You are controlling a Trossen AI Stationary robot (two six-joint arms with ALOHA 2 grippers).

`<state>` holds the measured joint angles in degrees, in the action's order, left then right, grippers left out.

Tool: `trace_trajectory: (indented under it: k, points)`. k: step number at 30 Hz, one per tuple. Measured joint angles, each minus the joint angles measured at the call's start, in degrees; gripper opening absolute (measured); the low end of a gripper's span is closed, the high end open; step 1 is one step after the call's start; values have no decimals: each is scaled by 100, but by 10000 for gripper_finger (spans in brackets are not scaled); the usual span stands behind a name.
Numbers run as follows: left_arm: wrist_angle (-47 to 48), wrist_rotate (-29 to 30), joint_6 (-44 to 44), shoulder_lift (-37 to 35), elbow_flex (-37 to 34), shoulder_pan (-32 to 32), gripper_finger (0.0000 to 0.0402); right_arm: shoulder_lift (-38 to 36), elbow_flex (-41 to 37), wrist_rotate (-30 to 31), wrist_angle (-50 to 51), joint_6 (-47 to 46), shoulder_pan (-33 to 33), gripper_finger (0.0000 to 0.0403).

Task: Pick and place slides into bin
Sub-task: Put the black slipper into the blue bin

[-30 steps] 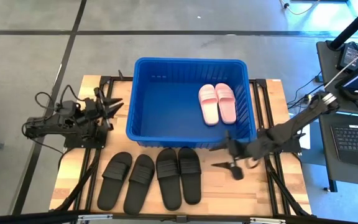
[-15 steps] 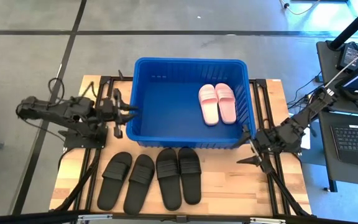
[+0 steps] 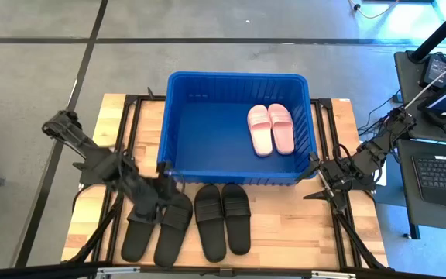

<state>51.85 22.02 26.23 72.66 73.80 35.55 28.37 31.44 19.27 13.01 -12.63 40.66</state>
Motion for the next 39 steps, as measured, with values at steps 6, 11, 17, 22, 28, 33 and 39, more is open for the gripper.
trace_trajectory:
  k: [6,11,17,22,28,33,39]
  points:
    - [1261,-213,1650,1123,974,850,82,-126,0,9,331,106,0,284]
    - [2271,-376,3172,1878,1406,1253,82,-126,0,14,401,319,-2,284]
    - [2276,-492,4207,2295,1423,1366,82,-126,0,15,506,423,-4,284]
    - [2190,-878,4268,2383,1423,1365,82,-126,0,15,533,420,-4,284]
    - [2249,-1236,4679,2379,1423,1240,87,-126,0,15,535,431,-4,284]
    - [2317,-1761,4694,2379,1423,1134,133,-126,2,15,558,564,-4,284]
    - [2638,-1680,4780,2379,1423,1090,197,-126,2,17,579,699,-4,284]
